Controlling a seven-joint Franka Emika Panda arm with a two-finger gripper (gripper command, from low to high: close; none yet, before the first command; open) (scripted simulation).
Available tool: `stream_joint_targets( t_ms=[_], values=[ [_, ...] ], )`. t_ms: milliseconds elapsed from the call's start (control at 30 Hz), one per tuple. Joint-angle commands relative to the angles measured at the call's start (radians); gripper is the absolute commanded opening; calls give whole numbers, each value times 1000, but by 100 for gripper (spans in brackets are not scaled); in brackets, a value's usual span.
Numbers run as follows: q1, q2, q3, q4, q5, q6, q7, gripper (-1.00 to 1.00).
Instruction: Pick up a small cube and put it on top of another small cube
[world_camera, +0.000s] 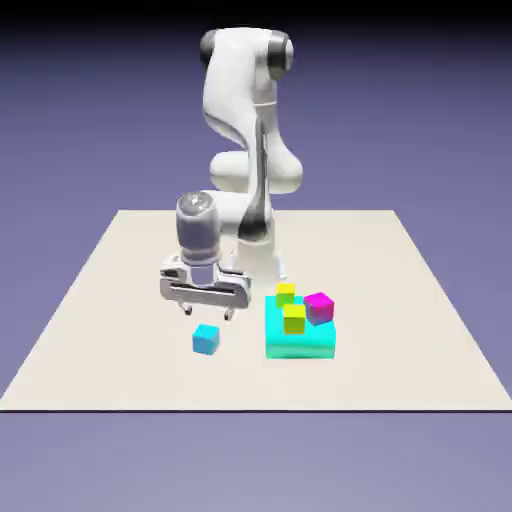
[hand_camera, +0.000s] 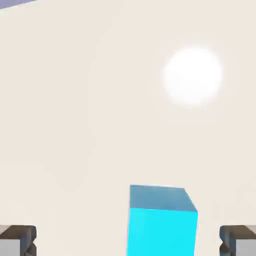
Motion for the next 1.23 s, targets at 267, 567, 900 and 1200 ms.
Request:
stream_joint_targets(
  t_ms=[267,567,900,1200],
  values=[
    [-22,196,23,-15,35,188,-24,-100],
    [32,-16,28,9,-1,-46,-10,-100],
    [395,-311,337,56,-10,-379,-108,-100],
    [413,-245,355,-22,-34,-237,-94,100]
  ],
)
